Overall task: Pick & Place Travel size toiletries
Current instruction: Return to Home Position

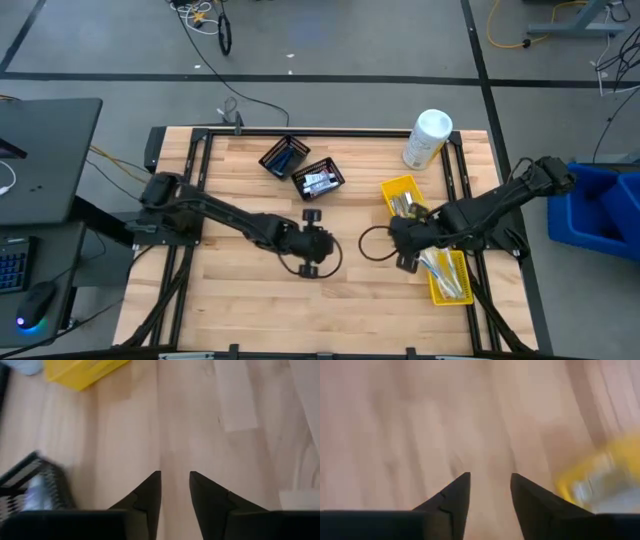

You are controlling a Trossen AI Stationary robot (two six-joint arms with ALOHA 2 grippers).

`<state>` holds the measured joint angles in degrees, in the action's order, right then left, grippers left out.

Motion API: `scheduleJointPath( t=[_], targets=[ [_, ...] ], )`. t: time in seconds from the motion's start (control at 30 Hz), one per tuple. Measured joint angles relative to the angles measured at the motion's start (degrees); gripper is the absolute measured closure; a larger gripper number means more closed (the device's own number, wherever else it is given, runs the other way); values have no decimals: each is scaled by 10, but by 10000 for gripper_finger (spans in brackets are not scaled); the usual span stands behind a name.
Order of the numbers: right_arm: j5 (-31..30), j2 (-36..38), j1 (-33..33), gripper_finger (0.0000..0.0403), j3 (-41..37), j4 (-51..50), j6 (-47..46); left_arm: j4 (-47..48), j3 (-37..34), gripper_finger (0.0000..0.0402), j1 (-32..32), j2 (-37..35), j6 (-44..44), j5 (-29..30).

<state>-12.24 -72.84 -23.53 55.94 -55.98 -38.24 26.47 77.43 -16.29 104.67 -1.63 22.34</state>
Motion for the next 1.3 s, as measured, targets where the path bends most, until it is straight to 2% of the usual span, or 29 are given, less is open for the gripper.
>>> scheduleJointPath(
  t=[0.17,0.33,0.43,0.6,0.73,0.93,1.13,1.3],
  targets=[
    [-8,0,0,312,0,154,175,95,0,342,-17,-69,-27,61],
    [-8,11,0,390,0,230,327,180,0,394,-17,-140,-42,83],
    [-12,30,0,396,0,253,378,213,0,391,-17,-188,-52,100],
    [-24,87,0,396,0,253,405,263,-1,384,-25,-276,-84,141],
    [-30,145,-2,397,0,251,414,259,-42,395,-36,-353,-99,165],
    [19,204,-2,397,-30,276,461,170,-193,387,-57,-494,-111,183],
    [15,295,4,397,-155,382,482,-30,-383,382,-63,-649,-39,165],
    [38,397,23,397,-268,513,489,-200,-527,395,-62,-764,28,115]
  ],
)
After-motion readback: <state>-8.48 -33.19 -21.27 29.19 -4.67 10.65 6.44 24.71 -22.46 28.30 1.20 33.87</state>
